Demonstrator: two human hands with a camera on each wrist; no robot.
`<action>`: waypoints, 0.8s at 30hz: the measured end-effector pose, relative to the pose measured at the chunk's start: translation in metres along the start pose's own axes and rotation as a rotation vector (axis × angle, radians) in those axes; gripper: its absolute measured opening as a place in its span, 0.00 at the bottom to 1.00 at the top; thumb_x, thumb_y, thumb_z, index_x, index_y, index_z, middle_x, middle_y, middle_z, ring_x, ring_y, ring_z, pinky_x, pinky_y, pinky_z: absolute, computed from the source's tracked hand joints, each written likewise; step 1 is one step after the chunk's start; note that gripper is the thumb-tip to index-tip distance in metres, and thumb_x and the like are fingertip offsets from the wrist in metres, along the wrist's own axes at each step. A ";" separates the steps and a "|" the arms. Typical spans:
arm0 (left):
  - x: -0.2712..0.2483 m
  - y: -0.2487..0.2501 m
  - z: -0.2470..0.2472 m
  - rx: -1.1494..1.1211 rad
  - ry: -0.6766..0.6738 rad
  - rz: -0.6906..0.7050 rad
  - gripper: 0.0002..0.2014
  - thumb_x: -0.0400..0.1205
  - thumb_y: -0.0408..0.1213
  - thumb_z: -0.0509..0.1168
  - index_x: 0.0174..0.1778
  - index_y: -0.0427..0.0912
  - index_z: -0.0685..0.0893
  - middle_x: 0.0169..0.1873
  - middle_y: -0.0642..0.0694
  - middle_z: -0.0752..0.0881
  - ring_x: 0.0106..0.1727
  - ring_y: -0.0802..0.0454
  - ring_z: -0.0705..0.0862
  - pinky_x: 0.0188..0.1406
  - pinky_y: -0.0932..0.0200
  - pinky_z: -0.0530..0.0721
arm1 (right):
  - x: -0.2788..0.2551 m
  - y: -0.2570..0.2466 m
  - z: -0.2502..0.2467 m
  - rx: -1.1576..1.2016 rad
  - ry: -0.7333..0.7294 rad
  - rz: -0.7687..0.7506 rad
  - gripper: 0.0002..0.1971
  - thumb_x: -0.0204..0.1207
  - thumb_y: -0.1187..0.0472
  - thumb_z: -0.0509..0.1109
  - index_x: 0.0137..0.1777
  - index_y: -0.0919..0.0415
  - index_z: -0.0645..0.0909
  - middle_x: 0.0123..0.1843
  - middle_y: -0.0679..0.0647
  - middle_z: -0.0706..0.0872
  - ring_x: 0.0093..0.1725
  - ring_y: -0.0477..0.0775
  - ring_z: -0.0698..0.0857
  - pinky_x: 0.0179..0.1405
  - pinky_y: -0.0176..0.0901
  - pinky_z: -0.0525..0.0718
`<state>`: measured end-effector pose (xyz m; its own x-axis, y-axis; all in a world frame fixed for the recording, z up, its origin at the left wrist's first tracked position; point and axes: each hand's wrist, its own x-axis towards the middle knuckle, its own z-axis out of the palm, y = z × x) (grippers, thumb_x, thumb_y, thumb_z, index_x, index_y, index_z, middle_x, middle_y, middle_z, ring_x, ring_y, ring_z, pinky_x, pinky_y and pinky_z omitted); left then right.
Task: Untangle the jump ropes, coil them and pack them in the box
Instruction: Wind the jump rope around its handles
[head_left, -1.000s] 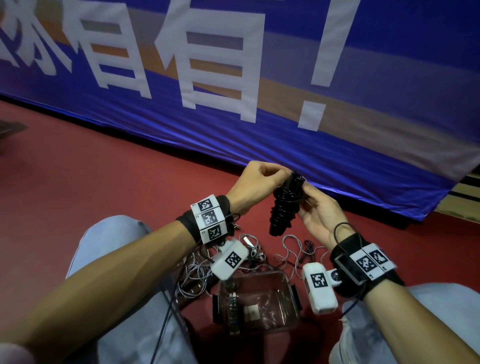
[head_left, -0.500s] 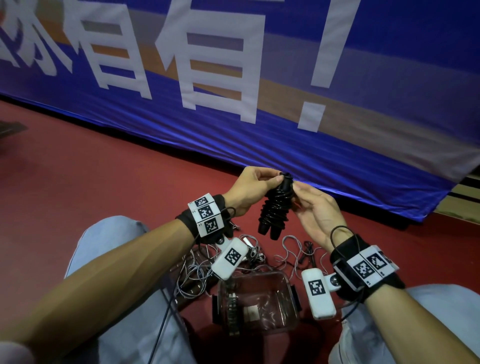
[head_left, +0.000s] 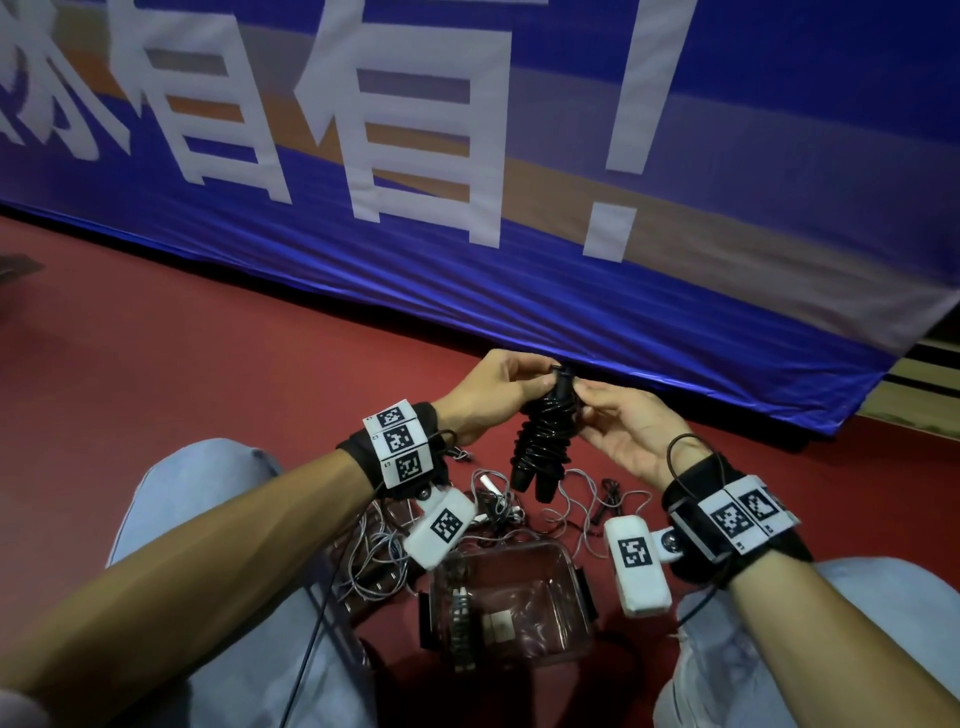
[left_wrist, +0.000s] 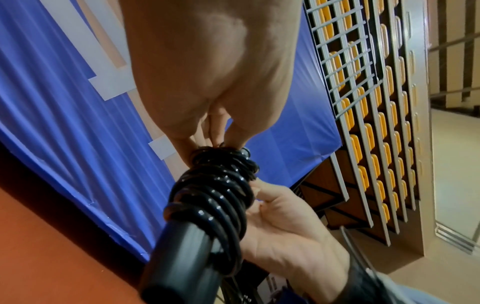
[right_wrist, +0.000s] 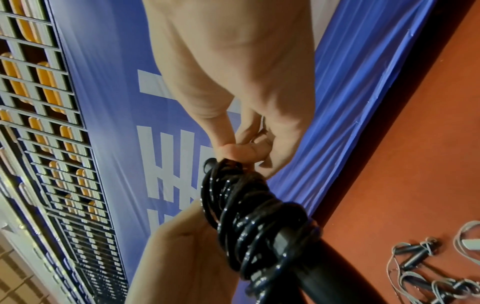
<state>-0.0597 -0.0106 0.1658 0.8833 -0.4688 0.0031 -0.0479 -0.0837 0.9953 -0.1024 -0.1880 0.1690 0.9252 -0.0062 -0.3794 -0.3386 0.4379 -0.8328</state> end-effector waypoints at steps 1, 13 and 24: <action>0.000 -0.001 0.002 -0.012 -0.005 -0.022 0.10 0.88 0.30 0.63 0.60 0.29 0.86 0.44 0.43 0.89 0.45 0.50 0.86 0.49 0.56 0.81 | 0.000 0.000 0.001 -0.018 0.025 0.004 0.09 0.79 0.73 0.72 0.58 0.71 0.88 0.43 0.58 0.90 0.32 0.45 0.79 0.42 0.37 0.89; -0.004 0.001 0.021 -0.148 0.126 0.152 0.08 0.86 0.34 0.69 0.58 0.35 0.82 0.49 0.38 0.87 0.49 0.52 0.87 0.52 0.60 0.84 | -0.007 0.012 0.012 -0.206 0.013 -0.155 0.15 0.84 0.52 0.73 0.65 0.59 0.87 0.57 0.59 0.93 0.54 0.59 0.91 0.47 0.48 0.86; 0.003 0.033 -0.009 0.173 -0.090 0.326 0.12 0.89 0.36 0.64 0.65 0.33 0.80 0.59 0.36 0.84 0.56 0.45 0.84 0.60 0.47 0.84 | -0.024 0.004 0.025 -0.546 0.047 -0.586 0.12 0.90 0.50 0.64 0.54 0.53 0.89 0.37 0.46 0.91 0.33 0.48 0.85 0.31 0.41 0.82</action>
<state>-0.0545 -0.0066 0.1994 0.7645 -0.5700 0.3010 -0.4047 -0.0610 0.9124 -0.1215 -0.1641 0.1845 0.9744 -0.1421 0.1739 0.1525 -0.1498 -0.9769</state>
